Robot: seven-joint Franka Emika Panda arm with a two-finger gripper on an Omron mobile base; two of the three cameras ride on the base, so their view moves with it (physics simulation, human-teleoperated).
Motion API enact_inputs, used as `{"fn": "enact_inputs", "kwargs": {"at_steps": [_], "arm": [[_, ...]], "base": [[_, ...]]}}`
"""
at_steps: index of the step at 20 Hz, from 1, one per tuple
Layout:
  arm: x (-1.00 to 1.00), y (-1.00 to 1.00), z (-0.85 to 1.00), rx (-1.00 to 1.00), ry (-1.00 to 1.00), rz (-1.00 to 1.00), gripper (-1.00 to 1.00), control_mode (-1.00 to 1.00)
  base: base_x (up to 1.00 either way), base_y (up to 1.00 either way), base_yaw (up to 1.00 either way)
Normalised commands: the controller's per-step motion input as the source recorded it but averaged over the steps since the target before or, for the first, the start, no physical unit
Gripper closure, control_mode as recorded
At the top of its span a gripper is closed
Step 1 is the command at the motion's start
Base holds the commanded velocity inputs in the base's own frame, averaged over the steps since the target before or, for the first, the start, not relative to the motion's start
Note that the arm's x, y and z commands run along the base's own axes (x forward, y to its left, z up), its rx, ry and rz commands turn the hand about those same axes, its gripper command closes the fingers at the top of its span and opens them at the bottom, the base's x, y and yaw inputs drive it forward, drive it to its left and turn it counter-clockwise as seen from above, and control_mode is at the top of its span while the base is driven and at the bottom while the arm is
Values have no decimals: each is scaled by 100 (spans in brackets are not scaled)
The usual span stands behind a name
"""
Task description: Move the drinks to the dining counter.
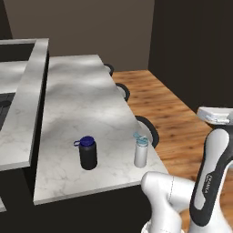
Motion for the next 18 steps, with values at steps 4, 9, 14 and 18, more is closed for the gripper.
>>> {"fn": "enact_inputs", "kwargs": {"at_steps": [4, 9, 14, 18], "arm": [[-25, 31, 4, 14, 23, 0, -100, -100], [-8, 72, 0, 0, 13, 15, -100, -100], [-26, 90, -1, 0, 0, 16, -100, -100], [-3, 71, 0, 0, 13, 6, -100, -100]], "base": [[0, 0, 0], [0, 0, 0], [0, 0, 0], [0, 0, 0]]}}
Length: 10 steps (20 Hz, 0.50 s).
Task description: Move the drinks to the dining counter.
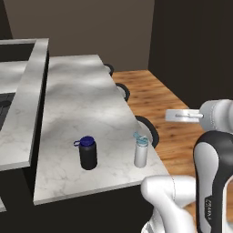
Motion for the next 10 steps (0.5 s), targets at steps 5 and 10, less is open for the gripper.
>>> {"fn": "enact_inputs", "kwargs": {"at_steps": [5, 10], "arm": [[2, 16, 0, 0, 14, 3, -100, -100], [-10, 7, 0, -5, -1, -10, -100, -100]], "base": [[0, 0, 0], [0, 0, 0]]}}
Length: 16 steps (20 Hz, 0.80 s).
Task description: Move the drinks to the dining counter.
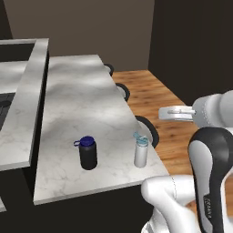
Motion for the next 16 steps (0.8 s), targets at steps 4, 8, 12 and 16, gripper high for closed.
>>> {"fn": "enact_inputs", "kwargs": {"at_steps": [4, 8, 12, 16], "arm": [[-19, 0, 0, -9, -2, -26, -100, -100], [-16, 0, 0, -1, -2, -19, -100, -100], [-1, -1, 0, 0, 1, -4, -100, -100], [0, 0, 0, 0, 6, 8, -100, -100]], "base": [[0, 0, 0], [0, 0, 0], [0, 0, 0], [0, 0, 0]]}}
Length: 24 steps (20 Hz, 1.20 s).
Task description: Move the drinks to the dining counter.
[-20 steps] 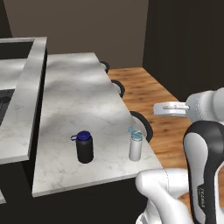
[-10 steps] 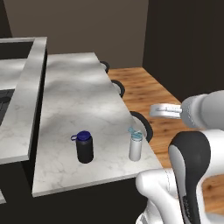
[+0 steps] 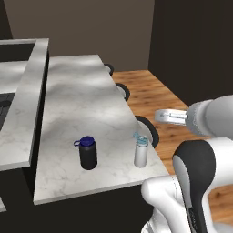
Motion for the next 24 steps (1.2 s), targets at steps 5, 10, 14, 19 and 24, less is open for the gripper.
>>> {"fn": "enact_inputs", "kwargs": {"at_steps": [5, 10, 14, 19, 24], "arm": [[0, 0, 0, 0, 5, 6, -100, 100], [0, 0, 0, 0, 0, 0, -100, 100], [0, 0, 0, 0, 0, 0, -100, 100], [0, 0, 0, 0, 0, 0, -100, 100], [0, 0, 0, 0, 0, 0, -100, 100]], "base": [[-7, 3, 5], [-83, 86, 28], [-71, 100, 32], [-34, 100, 36], [-27, 100, 67]]}}
